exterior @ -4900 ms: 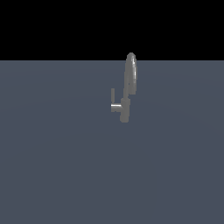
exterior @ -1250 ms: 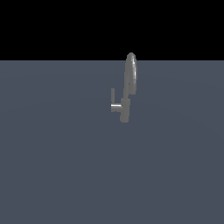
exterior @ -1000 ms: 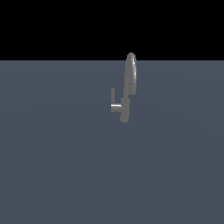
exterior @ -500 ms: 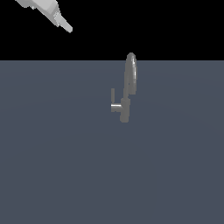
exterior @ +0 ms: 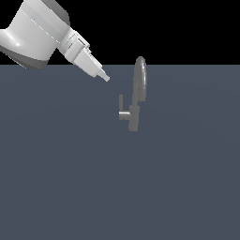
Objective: Turn on the faucet by rotating a designated handle.
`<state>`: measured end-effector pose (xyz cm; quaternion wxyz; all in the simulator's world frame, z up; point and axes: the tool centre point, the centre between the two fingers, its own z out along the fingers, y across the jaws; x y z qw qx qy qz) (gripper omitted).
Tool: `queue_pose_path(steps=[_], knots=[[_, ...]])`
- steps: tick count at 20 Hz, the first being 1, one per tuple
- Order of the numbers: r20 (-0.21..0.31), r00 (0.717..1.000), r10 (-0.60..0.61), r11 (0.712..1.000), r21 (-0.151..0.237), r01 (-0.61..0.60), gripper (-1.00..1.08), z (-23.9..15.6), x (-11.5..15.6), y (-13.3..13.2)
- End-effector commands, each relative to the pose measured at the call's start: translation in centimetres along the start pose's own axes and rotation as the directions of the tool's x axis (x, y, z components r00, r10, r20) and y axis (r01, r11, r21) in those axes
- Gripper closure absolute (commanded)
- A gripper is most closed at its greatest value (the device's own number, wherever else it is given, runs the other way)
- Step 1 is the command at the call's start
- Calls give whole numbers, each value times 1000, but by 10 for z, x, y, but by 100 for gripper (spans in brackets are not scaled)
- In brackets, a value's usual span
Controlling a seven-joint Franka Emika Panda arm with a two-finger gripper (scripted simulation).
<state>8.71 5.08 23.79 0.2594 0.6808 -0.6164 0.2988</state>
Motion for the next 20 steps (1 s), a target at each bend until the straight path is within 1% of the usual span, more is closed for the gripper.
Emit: queue_pose_path(steps=[1, 5, 9, 16, 20], knots=[[9, 1000, 21, 999, -33, -21, 108, 32, -8, -2], [18, 999, 47, 996, -73, -46, 108, 70, -15, -1], [23, 998, 62, 994, -96, -60, 108, 90, -19, 1], [24, 998, 66, 993, -102, -63, 108, 95, -19, 1], [24, 998, 66, 993, -102, -63, 108, 93, -18, 12]])
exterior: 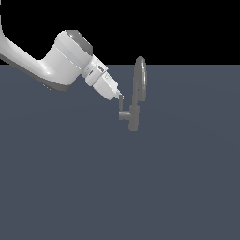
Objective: Turn on the faucet by rotating a designated handle.
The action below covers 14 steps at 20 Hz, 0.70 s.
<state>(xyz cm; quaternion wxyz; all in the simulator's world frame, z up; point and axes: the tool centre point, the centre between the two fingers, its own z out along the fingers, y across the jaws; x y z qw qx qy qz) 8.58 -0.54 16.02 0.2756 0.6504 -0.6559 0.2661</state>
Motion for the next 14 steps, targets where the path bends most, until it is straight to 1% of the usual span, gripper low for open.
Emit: queue_pose_path(steps=[1, 14], knots=[[0, 1000, 0, 1000, 1, 0, 108, -1, 1, 6], [1, 1000, 0, 1000, 1, 0, 108, -7, 6, 40]])
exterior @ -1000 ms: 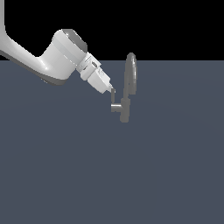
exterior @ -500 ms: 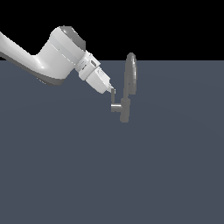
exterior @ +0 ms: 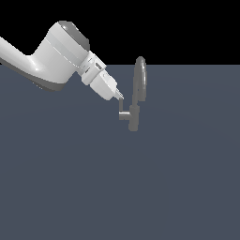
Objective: Turn on the faucet by rotating a designated handle.
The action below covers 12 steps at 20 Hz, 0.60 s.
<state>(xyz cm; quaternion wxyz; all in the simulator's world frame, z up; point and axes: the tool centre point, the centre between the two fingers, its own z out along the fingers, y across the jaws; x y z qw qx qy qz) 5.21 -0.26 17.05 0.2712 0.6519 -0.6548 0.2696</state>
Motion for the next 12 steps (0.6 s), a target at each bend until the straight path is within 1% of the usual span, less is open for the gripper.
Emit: queue_pose_path(steps=[1, 12], knots=[[-1, 1000, -3, 1000, -2, 3, 108, 1, -1, 1], [-1, 1000, -2, 1000, -7, 2, 108, 11, -10, 34]])
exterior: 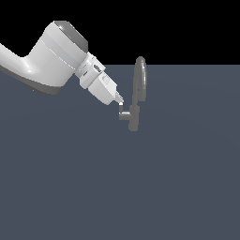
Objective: Turn on the faucet by rotating a designated handle.
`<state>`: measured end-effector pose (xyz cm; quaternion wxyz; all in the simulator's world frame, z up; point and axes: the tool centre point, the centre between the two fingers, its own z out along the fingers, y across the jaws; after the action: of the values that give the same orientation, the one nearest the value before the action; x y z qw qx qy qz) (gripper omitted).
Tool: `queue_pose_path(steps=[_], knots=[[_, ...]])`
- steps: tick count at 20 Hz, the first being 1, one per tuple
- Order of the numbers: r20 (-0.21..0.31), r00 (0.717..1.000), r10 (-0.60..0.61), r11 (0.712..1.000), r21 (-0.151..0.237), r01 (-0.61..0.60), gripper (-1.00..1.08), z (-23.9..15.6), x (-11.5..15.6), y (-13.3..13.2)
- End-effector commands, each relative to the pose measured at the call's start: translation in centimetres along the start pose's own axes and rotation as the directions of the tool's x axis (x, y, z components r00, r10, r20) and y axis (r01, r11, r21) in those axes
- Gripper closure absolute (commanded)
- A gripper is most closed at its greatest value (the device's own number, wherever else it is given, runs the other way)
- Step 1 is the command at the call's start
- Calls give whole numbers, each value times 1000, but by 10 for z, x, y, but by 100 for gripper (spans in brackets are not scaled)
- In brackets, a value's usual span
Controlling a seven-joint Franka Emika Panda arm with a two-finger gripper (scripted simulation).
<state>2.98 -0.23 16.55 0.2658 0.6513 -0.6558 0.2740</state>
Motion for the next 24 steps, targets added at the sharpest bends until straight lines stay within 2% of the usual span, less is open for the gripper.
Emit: queue_pose_path(steps=[1, 6, 8, 19, 20, 21, 24], knots=[[-3, 1000, -9, 1000, -19, 9, 108, 8, -7, 15], [-2, 1000, -9, 1000, -23, 9, 108, 13, -12, 31], [-5, 1000, -5, 1000, -7, 4, 108, 7, -8, 24], [-2, 1000, -8, 1000, -22, 8, 108, 45, -44, 53], [-2, 1000, -8, 1000, -22, 8, 108, 45, -44, 53], [-8, 1000, 1, 1000, 0, -1, 108, 34, -34, 44], [-6, 1000, -1, 1000, -6, 1, 108, 47, -47, 43]])
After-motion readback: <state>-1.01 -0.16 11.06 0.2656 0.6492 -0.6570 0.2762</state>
